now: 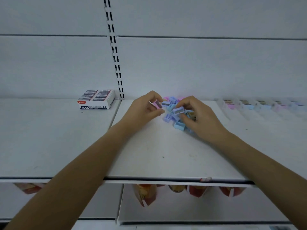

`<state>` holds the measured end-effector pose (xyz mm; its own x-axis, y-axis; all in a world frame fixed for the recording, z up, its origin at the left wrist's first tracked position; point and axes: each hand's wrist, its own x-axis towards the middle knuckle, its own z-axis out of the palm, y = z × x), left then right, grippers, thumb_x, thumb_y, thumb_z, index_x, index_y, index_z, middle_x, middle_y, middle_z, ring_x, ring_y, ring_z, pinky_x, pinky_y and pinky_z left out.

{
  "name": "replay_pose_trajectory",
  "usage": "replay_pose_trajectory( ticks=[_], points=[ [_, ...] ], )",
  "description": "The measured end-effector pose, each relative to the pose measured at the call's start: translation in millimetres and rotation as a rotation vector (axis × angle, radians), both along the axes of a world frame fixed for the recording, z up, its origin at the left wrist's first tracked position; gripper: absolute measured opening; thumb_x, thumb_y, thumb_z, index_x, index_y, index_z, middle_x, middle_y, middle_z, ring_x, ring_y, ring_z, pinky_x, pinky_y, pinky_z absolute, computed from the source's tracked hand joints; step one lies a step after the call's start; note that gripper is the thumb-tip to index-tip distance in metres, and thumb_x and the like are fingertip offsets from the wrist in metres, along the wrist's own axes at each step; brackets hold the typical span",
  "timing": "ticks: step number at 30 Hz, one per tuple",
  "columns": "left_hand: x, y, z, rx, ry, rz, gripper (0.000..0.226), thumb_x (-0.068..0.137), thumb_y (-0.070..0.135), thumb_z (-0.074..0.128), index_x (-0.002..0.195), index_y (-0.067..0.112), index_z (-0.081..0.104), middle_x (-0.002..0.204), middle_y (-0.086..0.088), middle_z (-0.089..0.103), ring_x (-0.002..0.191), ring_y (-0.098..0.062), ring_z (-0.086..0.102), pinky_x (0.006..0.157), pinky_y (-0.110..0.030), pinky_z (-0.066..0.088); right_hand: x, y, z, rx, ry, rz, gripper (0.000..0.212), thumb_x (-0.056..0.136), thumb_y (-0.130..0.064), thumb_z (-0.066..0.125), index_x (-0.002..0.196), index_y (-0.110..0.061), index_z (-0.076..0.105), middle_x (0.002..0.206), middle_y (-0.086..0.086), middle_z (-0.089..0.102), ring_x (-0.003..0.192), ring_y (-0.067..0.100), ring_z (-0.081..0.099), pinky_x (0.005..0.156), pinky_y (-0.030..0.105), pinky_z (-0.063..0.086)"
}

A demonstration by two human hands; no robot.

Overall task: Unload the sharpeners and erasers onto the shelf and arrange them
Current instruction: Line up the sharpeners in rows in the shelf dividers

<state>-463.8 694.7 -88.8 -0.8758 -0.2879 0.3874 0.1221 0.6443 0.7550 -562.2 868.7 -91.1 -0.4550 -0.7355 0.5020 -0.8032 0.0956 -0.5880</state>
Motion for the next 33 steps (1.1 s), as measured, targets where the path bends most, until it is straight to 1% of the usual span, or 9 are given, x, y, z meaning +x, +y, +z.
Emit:
replay_pose_trajectory(
  ticks=[4,8,11,13,17,20,25,30,33],
  points=[
    [5.0,6.1,5.3,0.027,0.067,0.028,0.028,0.076,0.018,0.075,0.079,0.025,0.048,0.074,-0.001,0.06,0.054,-0.001,0.057,0.058,-0.012,0.042,1.7,-1.9,0.3,-0.076,0.001,-0.03,0.033,0.081,-0.022,0.048,0.112,-0.012,0.056,0.101,-0.007,0.051,0.091,0.003,0.051,0.081,0.009,0.039],
    [7.0,6.5,7.2,-0.019,0.08,0.042,0.033,0.075,0.023,0.074,0.074,0.024,0.041,0.062,0.002,0.055,0.049,-0.007,0.05,0.05,-0.01,0.037,1.7,-3.3,0.8,-0.094,0.083,-0.042,0.039,0.081,-0.011,0.05,0.119,-0.007,0.055,0.102,-0.002,0.047,0.09,-0.001,0.044,0.082,0.004,0.034],
    [3.5,5.7,7.6,-0.045,0.144,0.075,0.036,0.073,0.028,0.076,0.072,0.027,0.04,0.059,0.004,0.053,0.048,-0.012,0.047,0.05,-0.02,0.038,-0.4,-4.9,0.4,-0.078,0.133,-0.054,0.044,0.08,-0.009,0.05,0.123,-0.005,0.055,0.103,0.0,0.042,0.09,-0.004,0.041,0.083,-0.001,0.03],
    [1.6,7.0,11.1,-0.108,0.218,0.108,0.038,0.069,0.041,0.076,0.073,0.024,0.042,0.061,0.009,0.052,0.055,-0.018,0.048,0.053,-0.024,0.039,-4.9,-3.3,2.4,-0.067,0.213,-0.044,0.039,0.079,-0.006,0.054,0.118,-0.004,0.06,0.099,0.0,0.043,0.088,-0.005,0.041,0.081,-0.003,0.029],
    [-7.2,17.6,27.9,-0.201,0.316,0.146,0.037,0.069,0.046,0.071,0.076,0.016,0.05,0.065,0.015,0.049,0.061,0.003,0.047,0.058,-0.007,0.037,-30.0,17.4,22.1,-0.026,0.298,-0.043,0.026,0.079,-0.011,0.062,0.104,-0.006,0.066,0.089,0.0,0.054,0.082,0.006,0.047,0.079,0.002,0.029],
    [-28.2,32.4,38.0,-0.234,0.313,0.118,0.029,0.073,0.032,0.074,0.078,0.012,0.053,0.068,0.015,0.05,0.061,0.002,0.046,0.059,-0.007,0.037,-52.8,50.9,38.0,-0.023,0.198,-0.08,0.018,0.079,-0.012,0.068,0.096,-0.01,0.062,0.081,-0.006,0.053,0.073,0.005,0.049,0.071,0.005,0.035],
    [-81.5,84.1,49.5,-0.298,0.262,0.04,0.022,0.078,0.041,0.063,0.085,0.023,0.051,0.066,0.013,0.049,0.059,-0.004,0.043,0.057,-0.012,0.035,-89.8,106.2,39.1,0.037,0.052,-0.159,0.021,0.078,-0.013,0.07,0.09,-0.021,0.054,0.074,-0.016,0.052,0.061,0.0,0.05,0.059,0.007,0.038],
    [-134.1,140.9,50.4,-0.35,0.185,-0.058,0.017,0.084,0.033,0.064,0.084,0.019,0.053,0.076,0.006,0.053,0.062,0.004,0.045,0.06,-0.008,0.034,-123.7,147.4,32.7,0.086,0.064,-0.159,0.015,0.083,-0.013,0.064,0.092,-0.024,0.061,0.085,-0.002,0.052,0.063,0.001,0.053,0.064,0.002,0.036],
    [-158.6,165.6,46.7,-0.284,0.158,-0.041,0.019,0.08,0.027,0.07,0.088,0.014,0.059,0.084,0.004,0.058,0.061,0.002,0.044,0.061,-0.008,0.035,-140.0,166.5,34.8,0.021,-0.051,-0.163,0.021,0.081,-0.008,0.066,0.093,-0.025,0.06,0.097,0.001,0.054,0.068,0.006,0.059,0.068,0.007,0.042]
  ],
)
